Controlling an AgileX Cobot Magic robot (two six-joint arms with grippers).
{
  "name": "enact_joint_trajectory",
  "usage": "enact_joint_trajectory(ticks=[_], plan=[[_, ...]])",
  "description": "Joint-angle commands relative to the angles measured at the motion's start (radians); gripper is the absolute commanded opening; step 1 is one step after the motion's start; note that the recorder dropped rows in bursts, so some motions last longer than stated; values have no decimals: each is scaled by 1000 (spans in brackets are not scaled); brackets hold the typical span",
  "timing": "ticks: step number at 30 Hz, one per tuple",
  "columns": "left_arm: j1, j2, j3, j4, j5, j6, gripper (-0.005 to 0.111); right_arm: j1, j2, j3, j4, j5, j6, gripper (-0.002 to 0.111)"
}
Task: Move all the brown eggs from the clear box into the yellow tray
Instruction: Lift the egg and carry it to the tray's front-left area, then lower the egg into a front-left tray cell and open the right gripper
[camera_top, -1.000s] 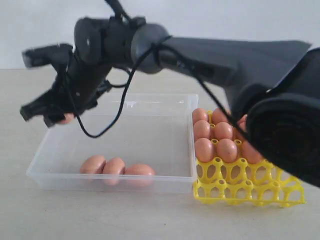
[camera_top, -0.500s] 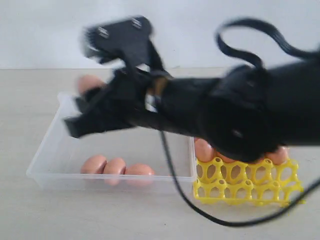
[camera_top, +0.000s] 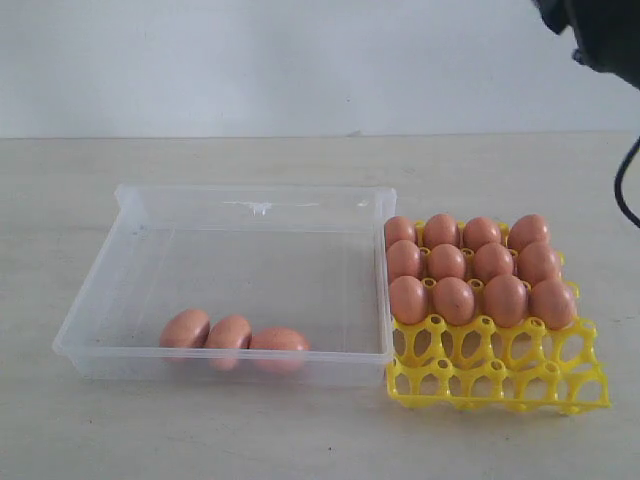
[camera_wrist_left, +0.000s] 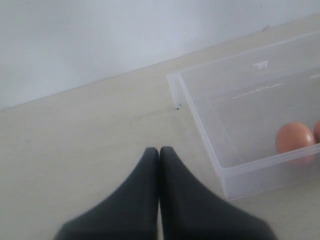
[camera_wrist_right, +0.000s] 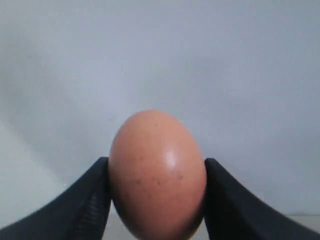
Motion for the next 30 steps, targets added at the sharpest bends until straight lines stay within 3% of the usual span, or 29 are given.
enact_joint_trajectory(ticks=[1,7,8,13,18,24,30], plan=[[1,-2,-1,-8,-8,0,-4,-74,136,-133,-699,-425,450,0],[1,-2,-1,-8,-8,0,-4,-76,147,-56,-1014,-425,487,0],[1,-2,-1,-8,-8,0,-4,-76,140,-24,-1016,-425,461,0],[1,-2,-1,-8,-8,0,-4,-67,117,223,-974,-47,244,0],[1,-2,-1,-8,-8,0,-4,-65,119,233,-936,-13,191,0],[1,-2,-1,-8,-8,0,-4,83,264,188,-936,75,104,0],[1,-2,-1,-8,-8,0,-4,131,284,188,-931,133,104,0]])
